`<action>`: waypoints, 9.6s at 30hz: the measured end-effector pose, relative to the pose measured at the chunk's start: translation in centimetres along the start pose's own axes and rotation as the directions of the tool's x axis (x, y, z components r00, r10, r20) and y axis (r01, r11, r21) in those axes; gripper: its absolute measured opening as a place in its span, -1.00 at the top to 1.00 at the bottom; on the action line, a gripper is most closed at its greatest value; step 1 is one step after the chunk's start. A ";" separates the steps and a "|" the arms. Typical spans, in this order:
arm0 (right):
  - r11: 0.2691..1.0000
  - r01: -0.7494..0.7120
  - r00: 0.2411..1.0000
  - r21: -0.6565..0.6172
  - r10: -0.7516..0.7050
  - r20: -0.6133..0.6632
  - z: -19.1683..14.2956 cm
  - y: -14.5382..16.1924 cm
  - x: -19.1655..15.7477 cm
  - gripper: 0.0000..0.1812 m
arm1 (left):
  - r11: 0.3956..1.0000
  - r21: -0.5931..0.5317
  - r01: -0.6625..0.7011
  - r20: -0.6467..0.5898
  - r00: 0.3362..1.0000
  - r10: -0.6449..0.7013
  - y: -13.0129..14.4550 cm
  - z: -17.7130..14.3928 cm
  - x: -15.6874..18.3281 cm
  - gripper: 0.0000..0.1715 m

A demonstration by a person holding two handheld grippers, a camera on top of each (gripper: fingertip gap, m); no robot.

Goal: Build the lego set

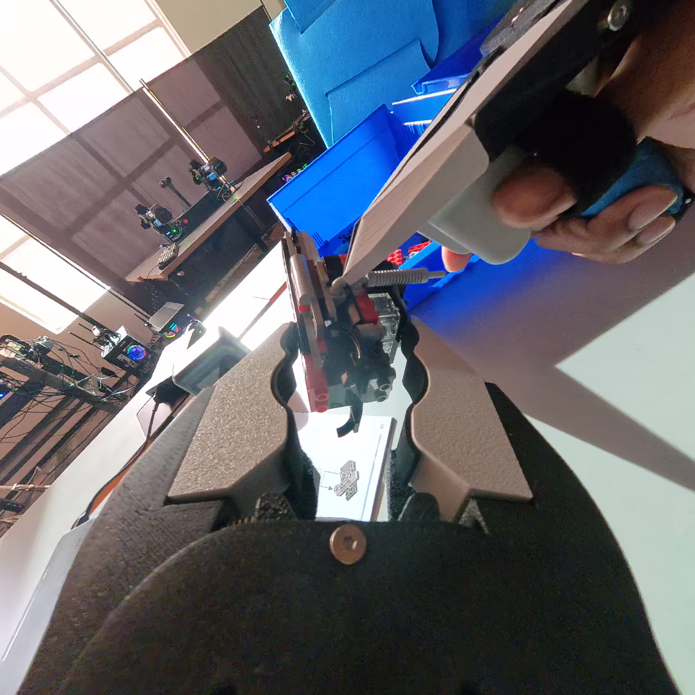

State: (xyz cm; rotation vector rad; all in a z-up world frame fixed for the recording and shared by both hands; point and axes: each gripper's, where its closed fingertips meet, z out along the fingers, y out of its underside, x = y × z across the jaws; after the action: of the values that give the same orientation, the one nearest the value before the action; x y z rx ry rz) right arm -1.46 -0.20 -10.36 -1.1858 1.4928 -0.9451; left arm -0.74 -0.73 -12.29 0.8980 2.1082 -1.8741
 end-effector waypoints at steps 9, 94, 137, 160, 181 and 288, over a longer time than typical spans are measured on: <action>0.965 0.262 0.955 0.031 -0.254 -0.154 -0.5 -1.2 0.4 0.83 | 0.994 -0.078 -0.072 0.082 0.994 0.078 0.6 0.4 -0.9 0.35; 0.986 0.162 0.986 -0.043 -0.160 0.039 -2.8 4.3 -4.7 0.44 | -0.362 -0.210 0.908 -0.308 -0.413 -0.857 -0.7 -3.6 6.5 0.34; 0.934 0.177 0.973 -0.309 -0.214 -0.090 -3.6 10.4 -3.4 0.32 | 0.616 -0.214 0.758 -0.023 0.626 -0.779 10.5 -22.0 0.5 0.07; 0.883 0.251 0.877 -0.397 -0.381 -0.293 -1.3 10.1 -0.6 0.16 | 0.568 -0.224 0.792 -0.134 0.552 -0.823 9.7 -22.0 1.1 0.14; 0.797 0.299 0.790 -0.525 -0.515 -0.331 1.0 10.7 0.9 0.32 | 0.575 -0.215 0.789 -0.134 0.559 -0.818 9.6 -22.1 1.1 0.16; 0.979 -0.173 0.941 0.105 0.195 -0.276 -21.8 9.2 3.7 0.59 | 0.729 -0.405 0.551 -0.117 0.760 -0.640 1.7 0.6 11.4 0.44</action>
State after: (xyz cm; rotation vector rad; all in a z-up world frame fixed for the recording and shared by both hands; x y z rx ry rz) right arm -24.94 -1.69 -14.90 -0.8604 1.7444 -1.0688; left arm -9.04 2.36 -19.65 0.3929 3.0548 -1.5656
